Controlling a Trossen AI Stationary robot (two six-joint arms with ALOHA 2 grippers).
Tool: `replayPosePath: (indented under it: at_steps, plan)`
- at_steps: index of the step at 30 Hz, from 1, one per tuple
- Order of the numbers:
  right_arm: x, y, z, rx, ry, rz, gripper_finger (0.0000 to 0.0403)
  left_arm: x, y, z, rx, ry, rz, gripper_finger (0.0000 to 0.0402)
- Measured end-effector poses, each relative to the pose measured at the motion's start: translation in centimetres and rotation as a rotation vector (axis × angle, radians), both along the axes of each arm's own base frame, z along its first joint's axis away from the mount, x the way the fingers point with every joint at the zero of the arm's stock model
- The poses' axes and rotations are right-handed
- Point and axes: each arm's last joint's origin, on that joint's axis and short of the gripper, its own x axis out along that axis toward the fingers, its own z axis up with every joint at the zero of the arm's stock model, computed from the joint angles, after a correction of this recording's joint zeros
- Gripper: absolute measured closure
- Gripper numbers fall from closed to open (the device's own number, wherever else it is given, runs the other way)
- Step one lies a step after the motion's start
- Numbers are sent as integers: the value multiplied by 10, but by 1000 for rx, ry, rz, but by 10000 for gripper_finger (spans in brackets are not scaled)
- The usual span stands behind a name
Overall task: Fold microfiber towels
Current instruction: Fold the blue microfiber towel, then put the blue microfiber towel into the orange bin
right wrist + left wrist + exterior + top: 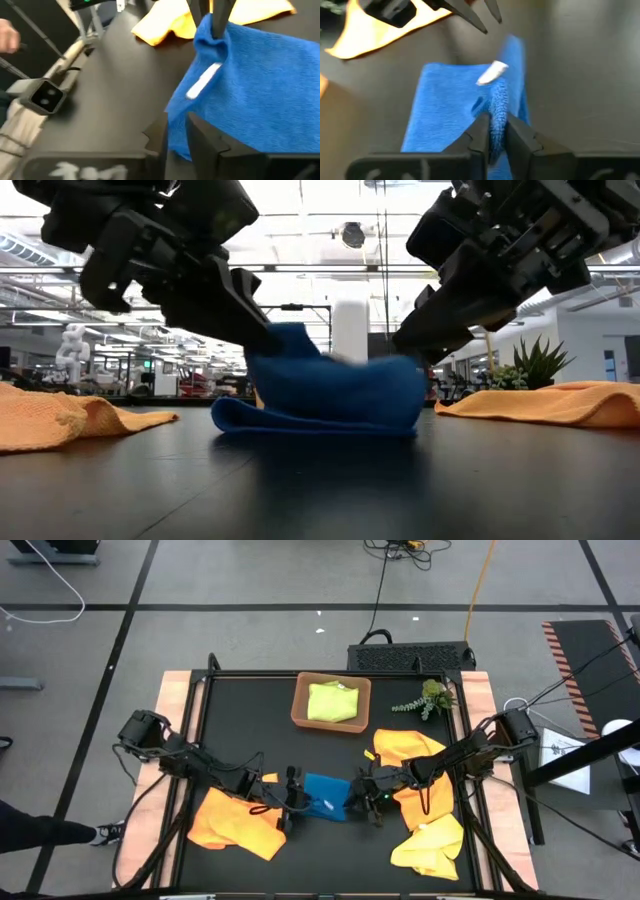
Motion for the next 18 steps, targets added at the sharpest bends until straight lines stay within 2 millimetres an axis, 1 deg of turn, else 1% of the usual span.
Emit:
replayPosePath:
  at_steps: [6, 11, 16, 18]
  plan:
    - [0, -2, 2, 11, -2, -7, 291, -1, -5, 1, -48, 6, -47, 289]
    - [3, -13, 3, 14, -3, -56, 274, 0, -11, 7, -100, 16, -57, 256]
    - [4, -28, 0, 12, 37, -133, 273, -2, -14, 26, -137, -9, -55, 237]
    - [5, -33, -1, 12, 45, -151, 273, -6, -13, 33, -136, -12, -45, 232]
